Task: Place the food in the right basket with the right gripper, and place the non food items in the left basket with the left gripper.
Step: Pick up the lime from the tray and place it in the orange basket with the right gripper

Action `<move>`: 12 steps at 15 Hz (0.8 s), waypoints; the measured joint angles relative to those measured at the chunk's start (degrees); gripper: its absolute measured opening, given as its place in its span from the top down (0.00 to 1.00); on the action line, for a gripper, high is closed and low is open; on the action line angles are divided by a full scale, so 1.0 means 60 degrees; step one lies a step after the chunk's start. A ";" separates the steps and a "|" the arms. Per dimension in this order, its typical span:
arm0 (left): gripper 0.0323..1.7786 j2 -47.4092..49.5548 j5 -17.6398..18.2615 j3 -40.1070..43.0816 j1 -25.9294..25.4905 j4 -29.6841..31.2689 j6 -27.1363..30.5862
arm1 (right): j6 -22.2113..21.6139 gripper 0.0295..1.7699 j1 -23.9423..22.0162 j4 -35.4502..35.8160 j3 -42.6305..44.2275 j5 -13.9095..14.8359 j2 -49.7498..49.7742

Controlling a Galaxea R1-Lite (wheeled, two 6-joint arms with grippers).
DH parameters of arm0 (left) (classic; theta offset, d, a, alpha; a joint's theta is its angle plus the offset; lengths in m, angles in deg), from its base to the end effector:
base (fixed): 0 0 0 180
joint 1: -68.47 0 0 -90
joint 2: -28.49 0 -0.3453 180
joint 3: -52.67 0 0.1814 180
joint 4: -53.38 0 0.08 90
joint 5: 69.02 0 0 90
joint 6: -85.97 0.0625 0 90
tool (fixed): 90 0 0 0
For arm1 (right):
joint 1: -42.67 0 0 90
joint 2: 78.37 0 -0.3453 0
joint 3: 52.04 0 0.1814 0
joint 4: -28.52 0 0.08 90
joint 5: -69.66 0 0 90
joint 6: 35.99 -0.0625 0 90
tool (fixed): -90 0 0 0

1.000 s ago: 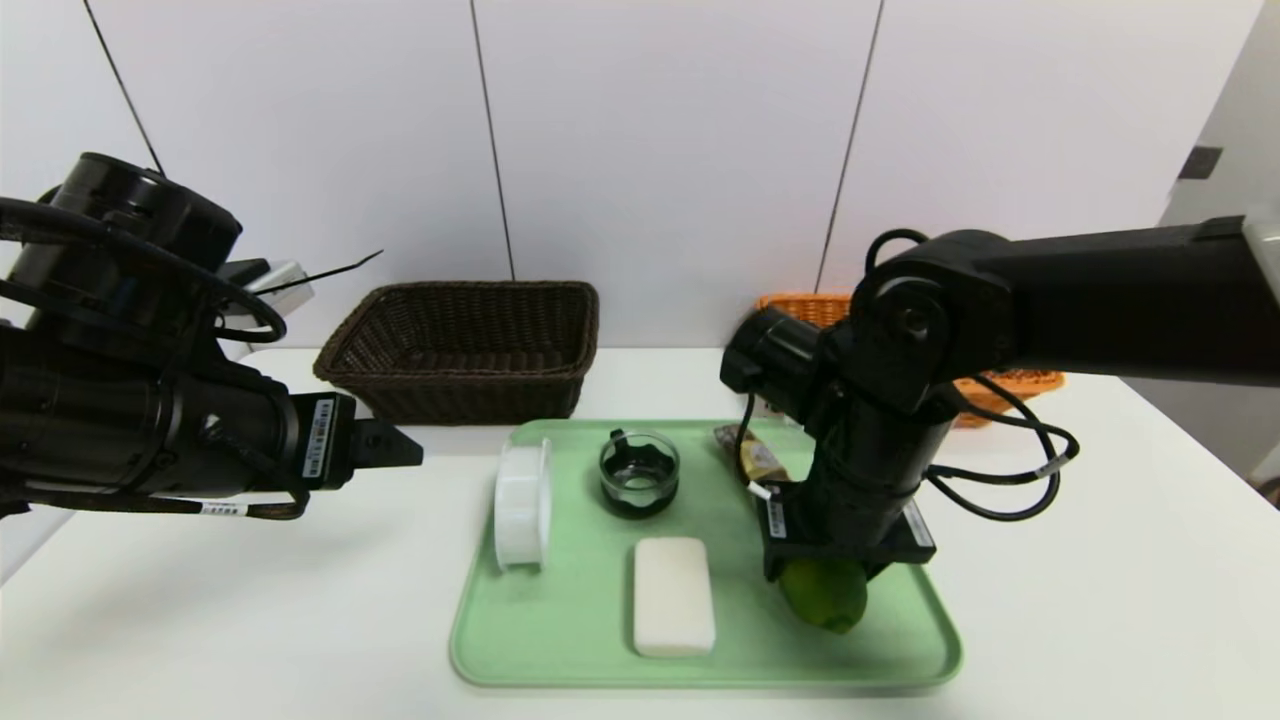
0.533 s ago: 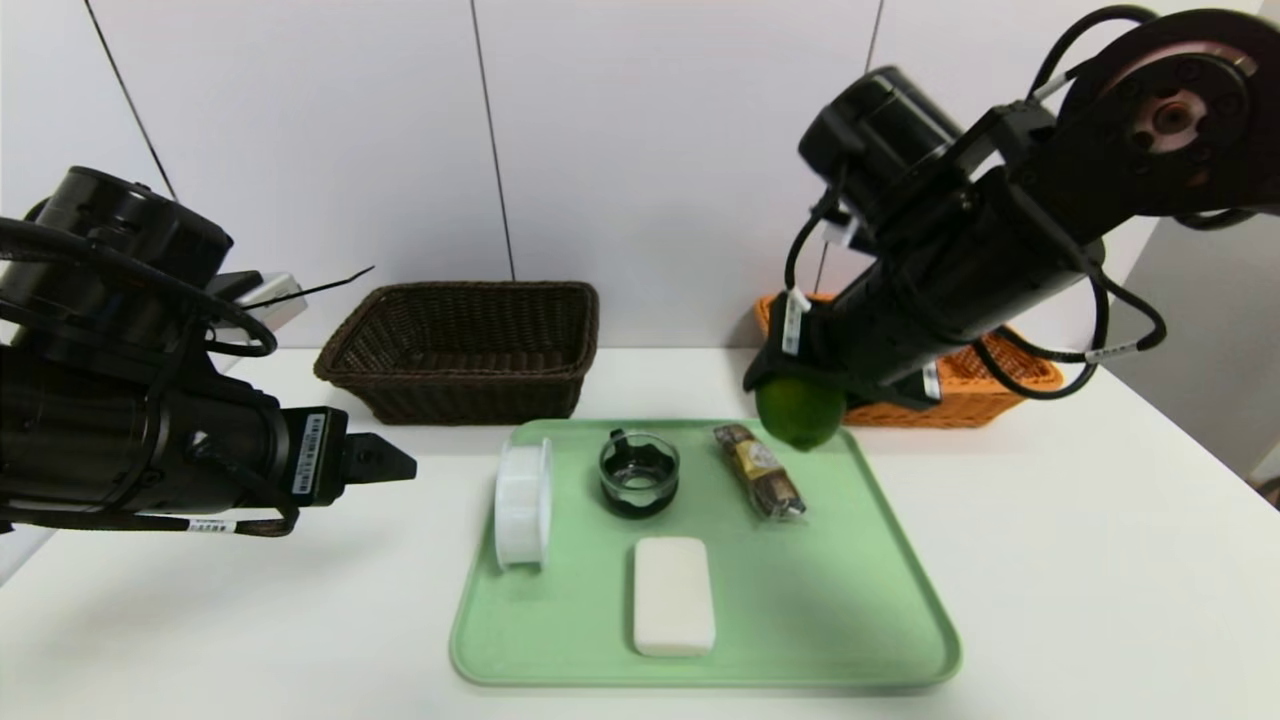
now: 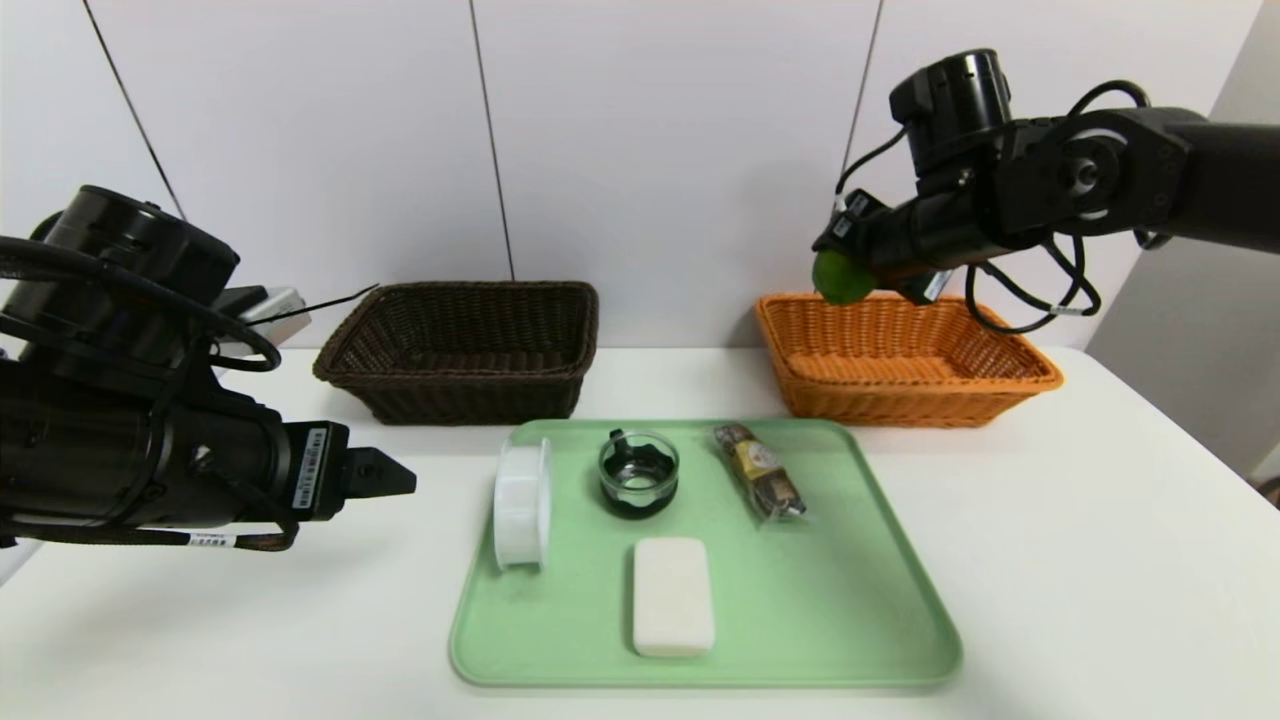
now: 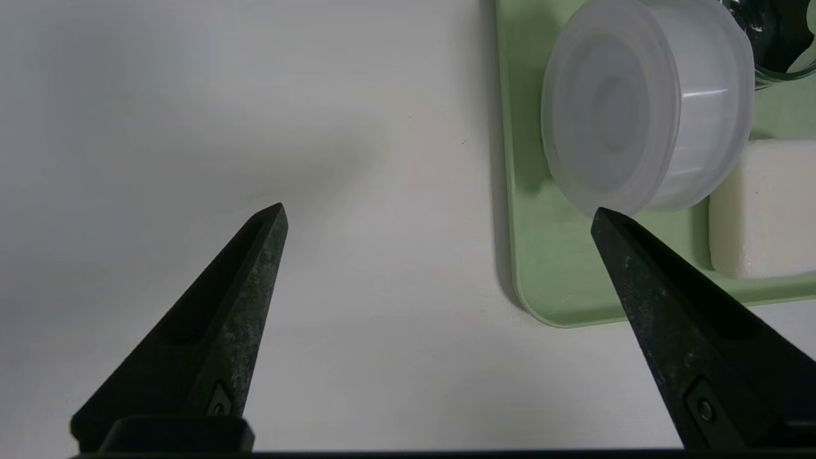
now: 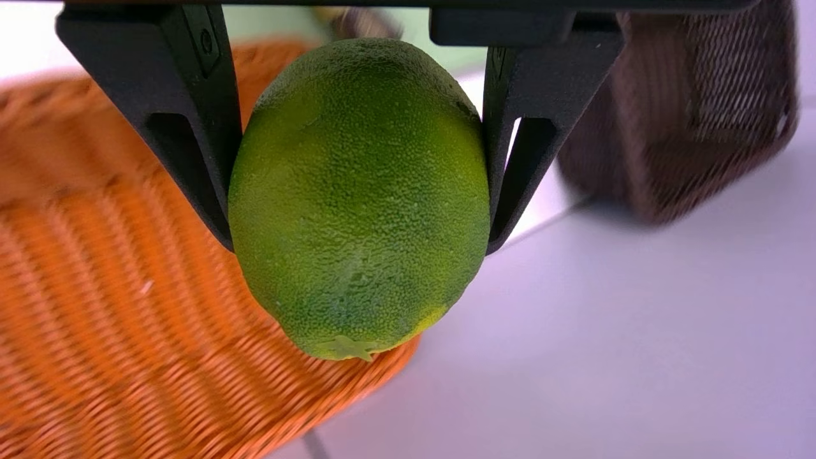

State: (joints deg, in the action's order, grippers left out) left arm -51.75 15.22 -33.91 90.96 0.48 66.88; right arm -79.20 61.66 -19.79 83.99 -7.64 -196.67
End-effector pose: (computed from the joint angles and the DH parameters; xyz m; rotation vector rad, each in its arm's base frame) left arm 0.2052 -0.0782 0.2571 -0.1145 0.8245 -0.1406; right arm 0.4374 0.1360 0.2876 0.5908 0.5244 -0.0908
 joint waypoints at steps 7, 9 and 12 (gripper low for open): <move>0.05 -0.0004 0.0266 0.0028 0.0030 0.0006 -0.0047 | -0.0339 0.44 -0.0953 0.0404 0.0014 0.0081 -0.1751; 0.05 -0.0004 0.0266 0.0041 0.0030 0.0000 -0.0047 | -0.0335 0.35 -0.0979 0.0400 0.0014 0.0100 -0.1985; 0.05 -0.0004 0.0266 0.0059 0.0030 -0.0022 -0.0051 | -0.0317 0.24 -0.0983 0.0358 0.0000 0.0303 -0.2013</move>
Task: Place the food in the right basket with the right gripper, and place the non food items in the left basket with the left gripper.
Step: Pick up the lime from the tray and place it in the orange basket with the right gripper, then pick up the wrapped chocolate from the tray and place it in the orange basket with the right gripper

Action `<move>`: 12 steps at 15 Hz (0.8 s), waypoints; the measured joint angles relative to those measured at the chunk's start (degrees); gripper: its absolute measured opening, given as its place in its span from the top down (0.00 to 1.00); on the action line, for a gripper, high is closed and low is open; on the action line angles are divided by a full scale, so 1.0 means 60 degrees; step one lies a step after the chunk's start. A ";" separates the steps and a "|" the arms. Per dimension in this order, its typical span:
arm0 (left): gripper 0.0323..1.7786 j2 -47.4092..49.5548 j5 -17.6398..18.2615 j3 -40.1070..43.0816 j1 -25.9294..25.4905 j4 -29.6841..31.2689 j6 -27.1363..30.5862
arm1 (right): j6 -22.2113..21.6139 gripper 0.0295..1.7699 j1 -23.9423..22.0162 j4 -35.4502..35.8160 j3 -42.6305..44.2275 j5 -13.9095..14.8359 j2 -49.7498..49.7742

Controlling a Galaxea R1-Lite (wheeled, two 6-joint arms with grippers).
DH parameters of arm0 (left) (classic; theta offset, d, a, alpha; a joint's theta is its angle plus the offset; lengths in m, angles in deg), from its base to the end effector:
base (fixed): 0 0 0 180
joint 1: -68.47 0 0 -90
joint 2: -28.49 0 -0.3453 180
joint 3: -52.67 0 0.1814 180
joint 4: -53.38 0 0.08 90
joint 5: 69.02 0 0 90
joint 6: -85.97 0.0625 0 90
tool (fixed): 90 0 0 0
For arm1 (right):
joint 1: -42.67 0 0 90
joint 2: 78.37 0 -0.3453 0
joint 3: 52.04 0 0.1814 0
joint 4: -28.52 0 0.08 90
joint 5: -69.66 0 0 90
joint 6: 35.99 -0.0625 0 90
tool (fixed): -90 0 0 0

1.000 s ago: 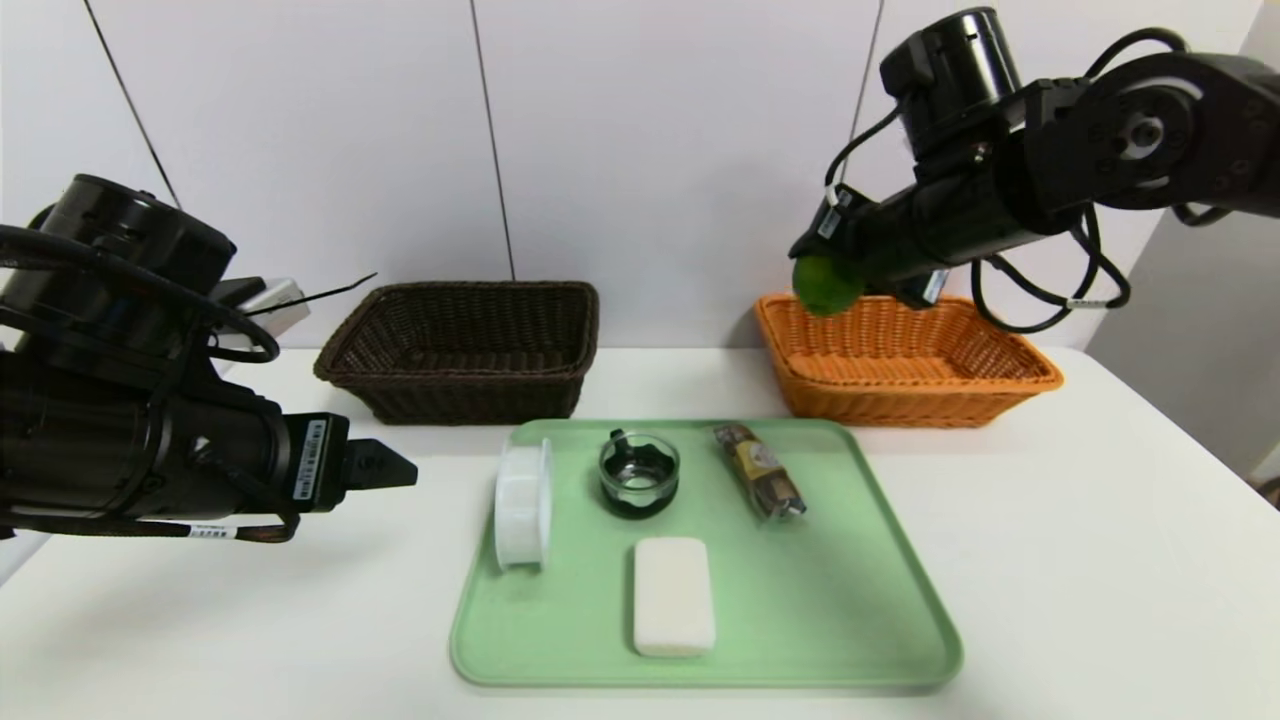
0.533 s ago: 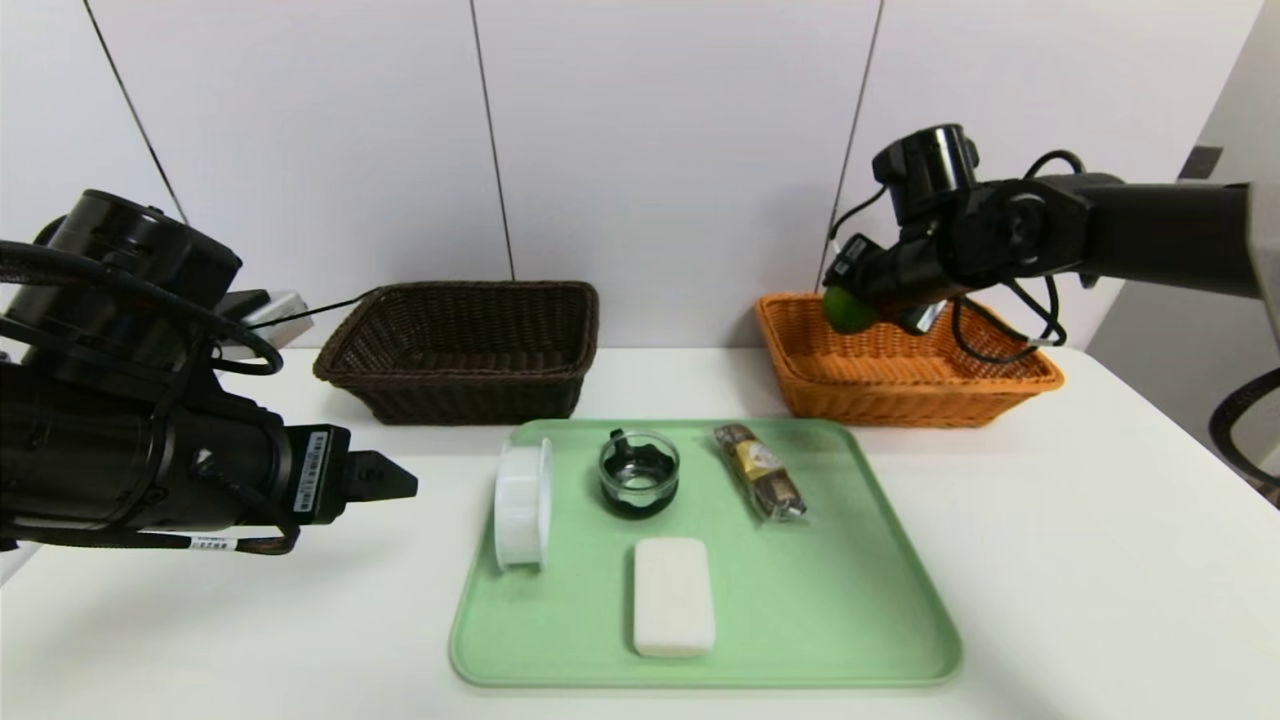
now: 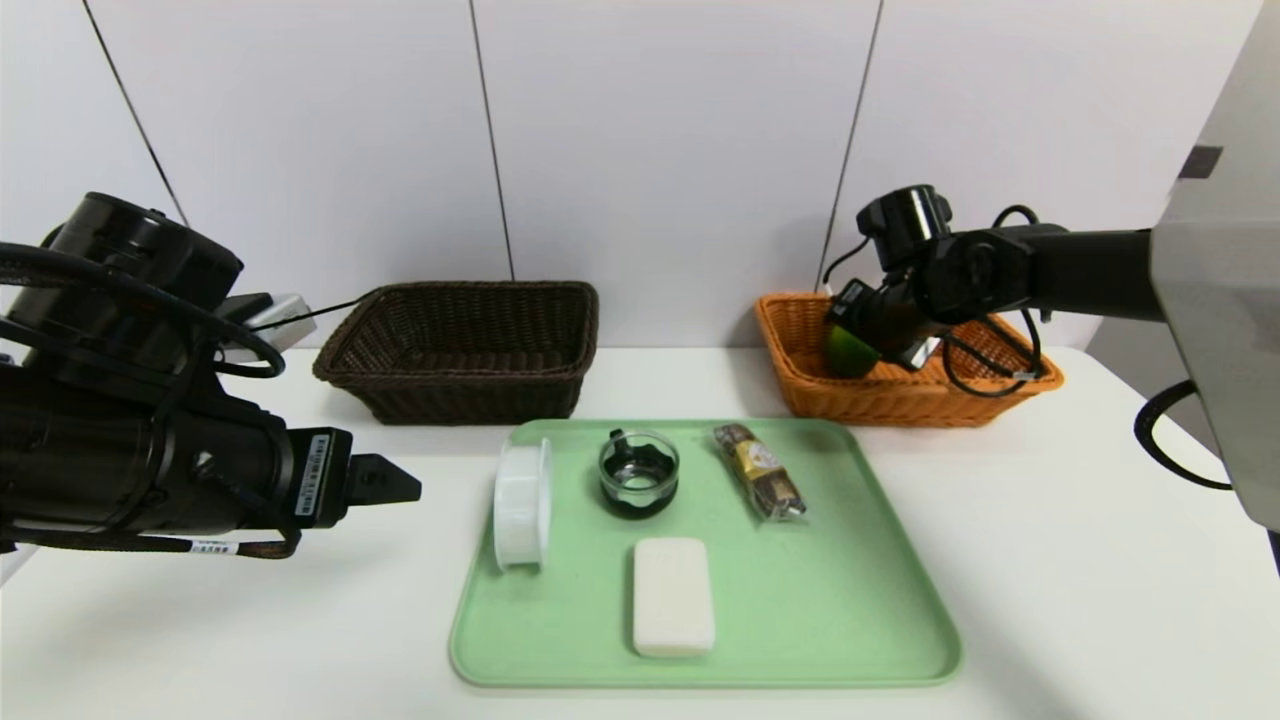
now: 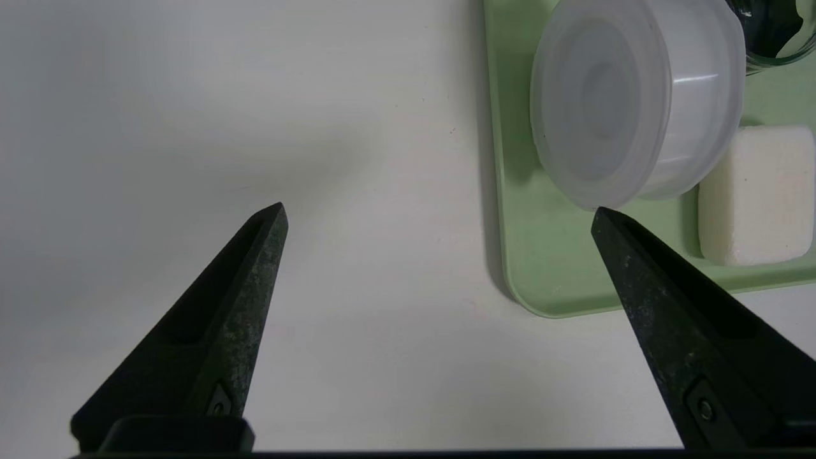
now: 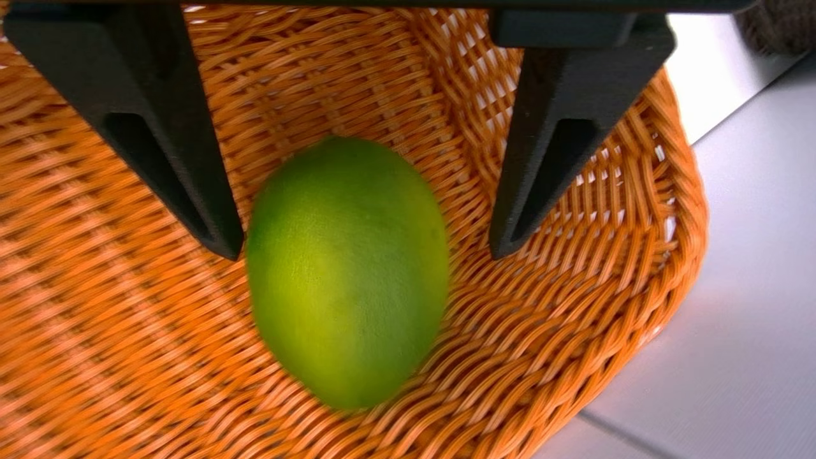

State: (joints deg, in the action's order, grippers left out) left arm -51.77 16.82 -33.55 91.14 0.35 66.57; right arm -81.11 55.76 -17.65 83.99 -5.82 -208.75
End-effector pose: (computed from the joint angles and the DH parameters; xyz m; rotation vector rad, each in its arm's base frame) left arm 0.2038 -0.0802 0.2549 -0.1262 0.8415 -0.1649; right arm 0.5013 0.1005 0.1896 0.5873 0.6338 -0.2896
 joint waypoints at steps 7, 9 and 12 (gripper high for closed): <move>0.05 0.0240 -0.0018 0.0000 0.0000 0.0037 -0.0138 | 0.1924 0.12 0.0551 -0.0179 -0.0648 0.0427 0.1566; 0.05 0.0532 -0.0018 -0.0030 0.0000 0.0022 -0.0116 | 0.3013 0.10 0.1250 -0.0703 -0.0707 0.0289 0.2404; 0.05 0.1158 -0.0022 0.0120 0.0000 -0.0077 -0.0051 | 0.3574 0.08 0.2530 -0.2339 -0.0890 0.0307 0.3505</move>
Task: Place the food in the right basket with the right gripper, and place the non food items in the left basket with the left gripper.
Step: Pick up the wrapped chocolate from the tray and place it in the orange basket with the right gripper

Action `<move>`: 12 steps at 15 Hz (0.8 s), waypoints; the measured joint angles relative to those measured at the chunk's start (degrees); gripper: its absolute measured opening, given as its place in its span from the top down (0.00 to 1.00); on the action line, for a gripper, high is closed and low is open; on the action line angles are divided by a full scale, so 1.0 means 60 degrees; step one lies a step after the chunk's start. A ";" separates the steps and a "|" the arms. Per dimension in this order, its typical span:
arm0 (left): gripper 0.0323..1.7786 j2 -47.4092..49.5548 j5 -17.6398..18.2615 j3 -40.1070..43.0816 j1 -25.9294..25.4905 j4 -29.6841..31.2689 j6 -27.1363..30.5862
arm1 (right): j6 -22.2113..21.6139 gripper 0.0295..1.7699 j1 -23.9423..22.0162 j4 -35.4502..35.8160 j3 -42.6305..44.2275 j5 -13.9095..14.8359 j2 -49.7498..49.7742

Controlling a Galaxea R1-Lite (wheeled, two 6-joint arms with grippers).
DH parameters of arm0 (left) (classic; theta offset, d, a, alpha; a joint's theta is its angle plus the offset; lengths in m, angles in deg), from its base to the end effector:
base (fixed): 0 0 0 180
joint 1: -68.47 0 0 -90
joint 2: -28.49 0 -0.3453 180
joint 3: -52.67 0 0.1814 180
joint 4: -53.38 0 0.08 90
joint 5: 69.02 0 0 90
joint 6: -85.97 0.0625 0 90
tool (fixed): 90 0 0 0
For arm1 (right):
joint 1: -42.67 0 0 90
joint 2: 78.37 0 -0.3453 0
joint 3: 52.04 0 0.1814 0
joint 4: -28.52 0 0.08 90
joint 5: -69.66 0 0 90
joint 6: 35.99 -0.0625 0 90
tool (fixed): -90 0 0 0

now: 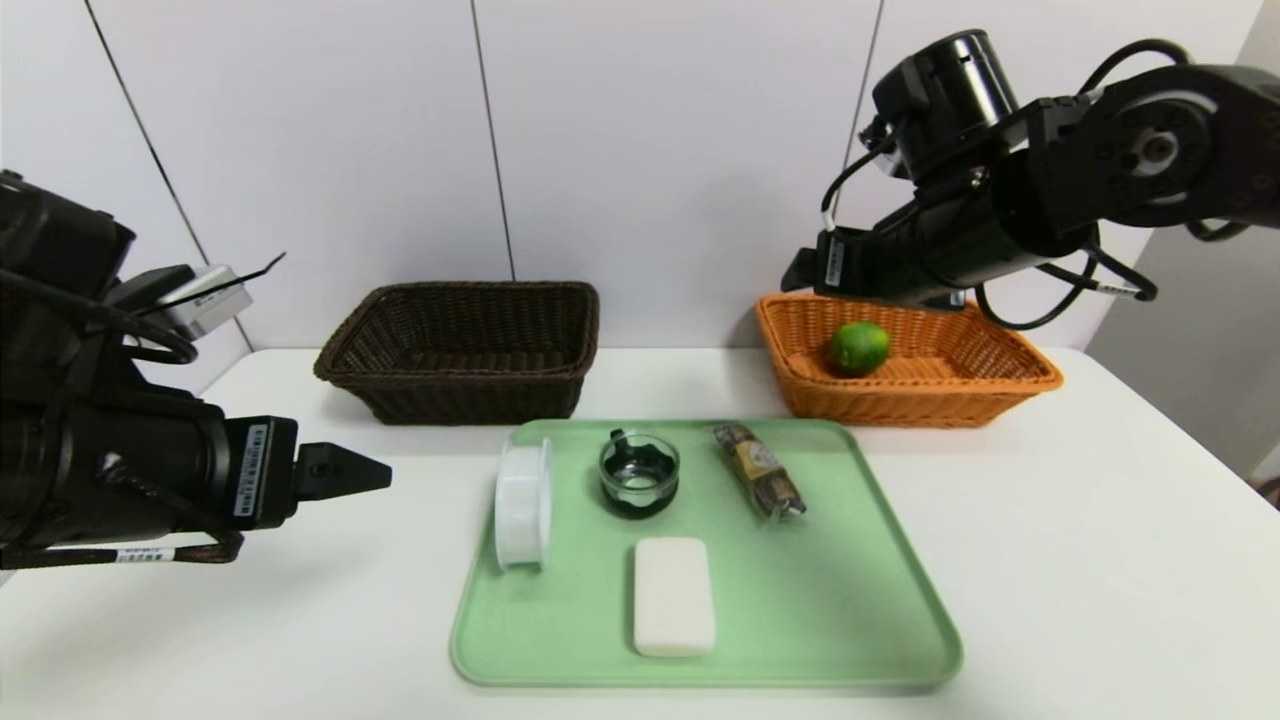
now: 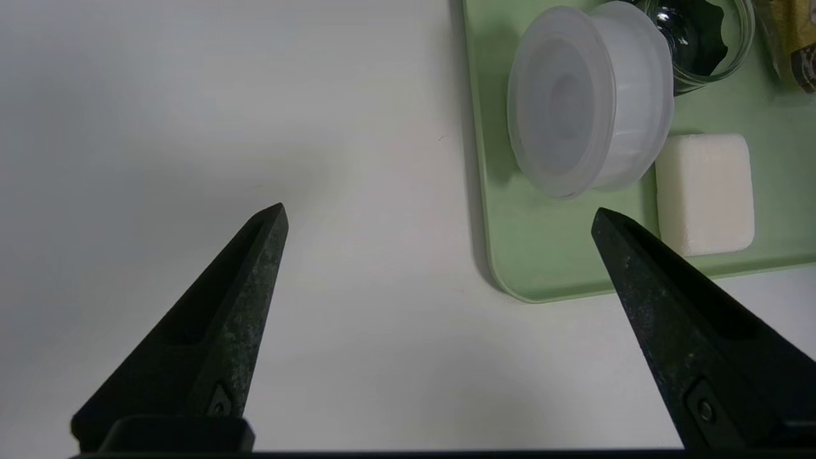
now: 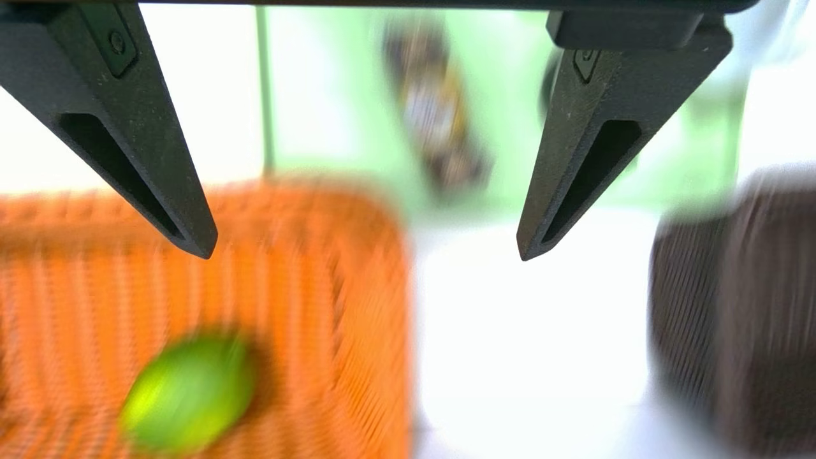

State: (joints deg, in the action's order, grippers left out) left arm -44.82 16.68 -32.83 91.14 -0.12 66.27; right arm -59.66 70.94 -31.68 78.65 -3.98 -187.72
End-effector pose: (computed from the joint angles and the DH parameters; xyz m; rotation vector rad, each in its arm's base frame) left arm 0.1726 -0.0670 0.2751 -0.1580 0.7460 -0.1816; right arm 0.3539 0.1703 0.3040 0.1401 0.6548 0.0665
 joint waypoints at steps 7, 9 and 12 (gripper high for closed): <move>0.05 0.1189 -0.0022 0.0593 0.0211 -0.0093 0.0284 | -0.0715 0.05 0.1585 -0.1363 -0.1052 -0.0004 0.1223; 0.05 0.1231 -0.0065 0.0571 0.0213 -0.0051 0.0477 | -0.0321 0.05 0.1697 -0.1749 -0.1111 -0.0055 0.1241; 0.05 0.1207 -0.0075 0.0553 0.0195 0.0016 0.0717 | 0.0451 0.04 0.1339 -0.2408 -0.1475 -0.0307 0.1288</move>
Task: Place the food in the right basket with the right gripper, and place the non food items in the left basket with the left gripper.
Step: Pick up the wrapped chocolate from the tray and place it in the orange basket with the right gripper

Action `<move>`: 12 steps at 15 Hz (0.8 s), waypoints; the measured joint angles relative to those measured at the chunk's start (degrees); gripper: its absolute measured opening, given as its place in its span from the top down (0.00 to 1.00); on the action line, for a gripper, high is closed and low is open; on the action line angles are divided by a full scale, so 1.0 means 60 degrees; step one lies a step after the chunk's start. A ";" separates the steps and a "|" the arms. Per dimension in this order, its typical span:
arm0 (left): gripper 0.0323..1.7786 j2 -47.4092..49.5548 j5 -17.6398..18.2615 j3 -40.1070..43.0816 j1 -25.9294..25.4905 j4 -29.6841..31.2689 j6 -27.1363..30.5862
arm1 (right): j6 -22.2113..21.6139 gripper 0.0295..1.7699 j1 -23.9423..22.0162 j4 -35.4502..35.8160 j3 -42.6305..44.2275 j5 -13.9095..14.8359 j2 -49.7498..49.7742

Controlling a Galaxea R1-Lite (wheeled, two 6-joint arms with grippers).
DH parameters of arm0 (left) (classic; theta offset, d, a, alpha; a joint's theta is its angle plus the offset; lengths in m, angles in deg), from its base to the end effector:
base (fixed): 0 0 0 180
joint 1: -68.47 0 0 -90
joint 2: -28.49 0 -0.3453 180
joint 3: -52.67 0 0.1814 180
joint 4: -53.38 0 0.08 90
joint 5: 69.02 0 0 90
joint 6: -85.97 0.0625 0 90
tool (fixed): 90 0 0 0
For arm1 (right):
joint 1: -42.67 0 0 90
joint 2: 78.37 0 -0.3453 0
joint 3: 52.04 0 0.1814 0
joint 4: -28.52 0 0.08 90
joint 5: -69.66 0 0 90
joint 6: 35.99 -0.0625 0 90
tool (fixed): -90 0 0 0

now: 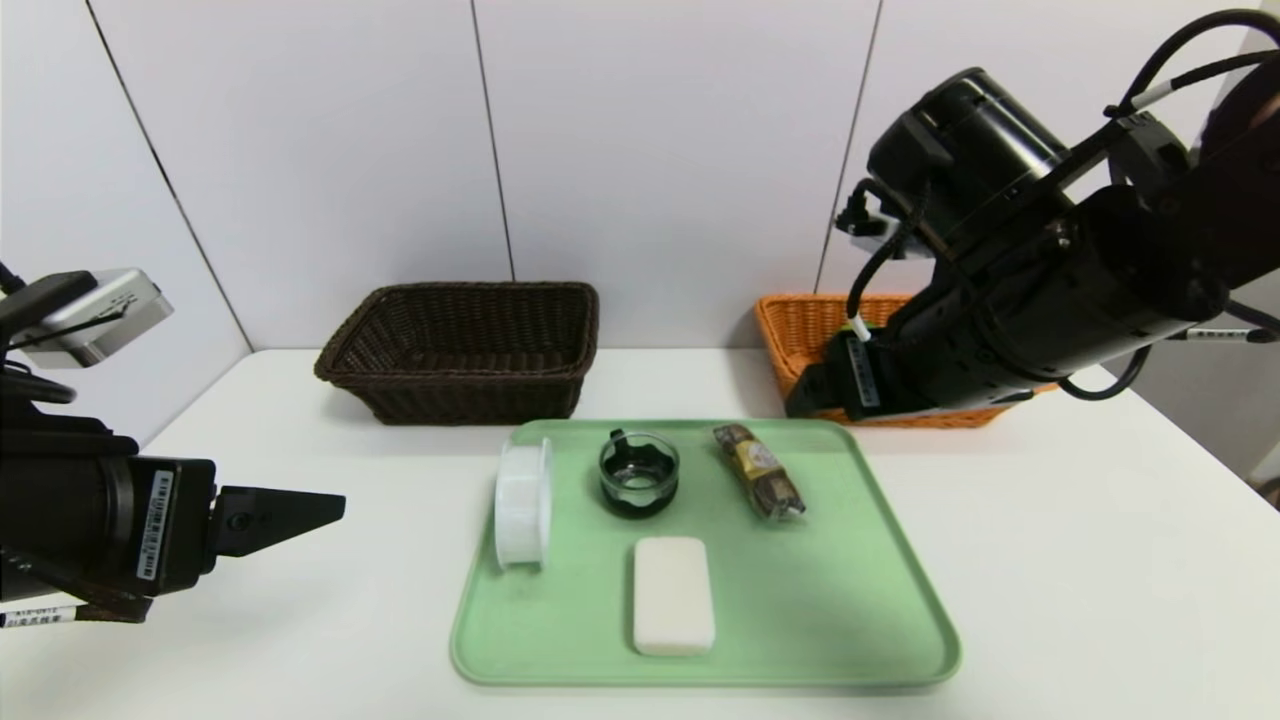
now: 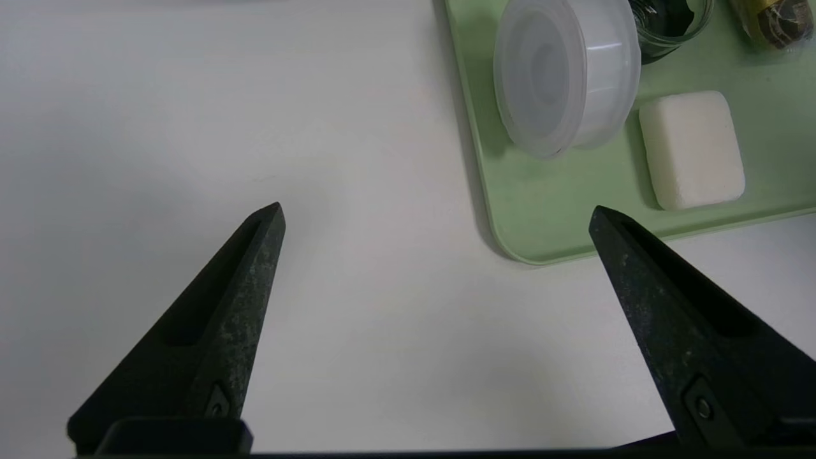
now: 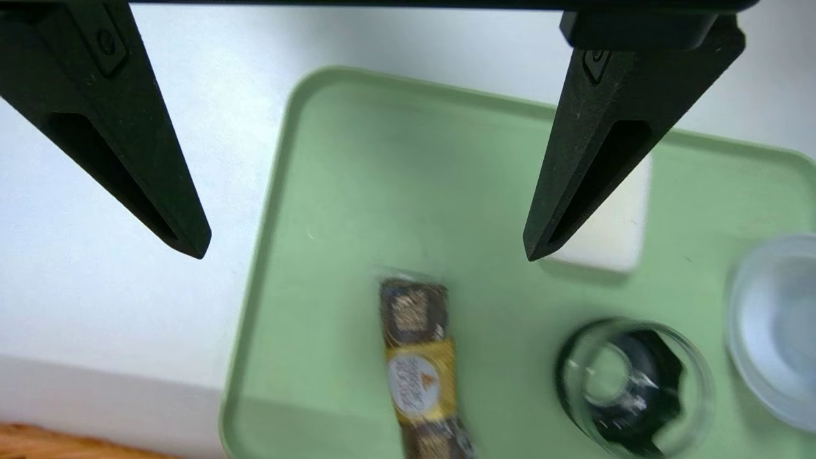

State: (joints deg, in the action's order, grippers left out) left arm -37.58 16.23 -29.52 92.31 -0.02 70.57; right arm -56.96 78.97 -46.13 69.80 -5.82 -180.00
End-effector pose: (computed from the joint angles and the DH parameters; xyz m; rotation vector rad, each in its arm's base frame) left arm 0.1369 -0.0549 0.2798 -0.0960 0.6702 -0.2334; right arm 0.2684 0.1777 0.2866 -0.0707 0.9058 0.1866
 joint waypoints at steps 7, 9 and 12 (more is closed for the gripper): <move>0.05 -0.0016 -0.0095 -0.0102 -0.0134 -0.0089 -0.0079 | 0.0317 0.04 -0.0374 0.0037 -0.0786 -0.1264 -0.0433; 0.05 -0.0067 -0.0270 -0.0112 -0.0138 -0.0055 0.0000 | 0.0303 0.04 -0.0264 0.0291 -0.0764 -0.1260 -0.0731; 0.05 -0.0165 -0.0228 -0.0179 -0.0057 -0.0022 0.0012 | 0.0299 0.04 -0.0171 0.1099 -0.0691 -0.1231 -0.1323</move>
State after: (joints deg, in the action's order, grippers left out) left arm -38.57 14.87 -30.59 91.97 -0.15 70.64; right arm -55.16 77.95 -39.53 65.65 -13.21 -187.93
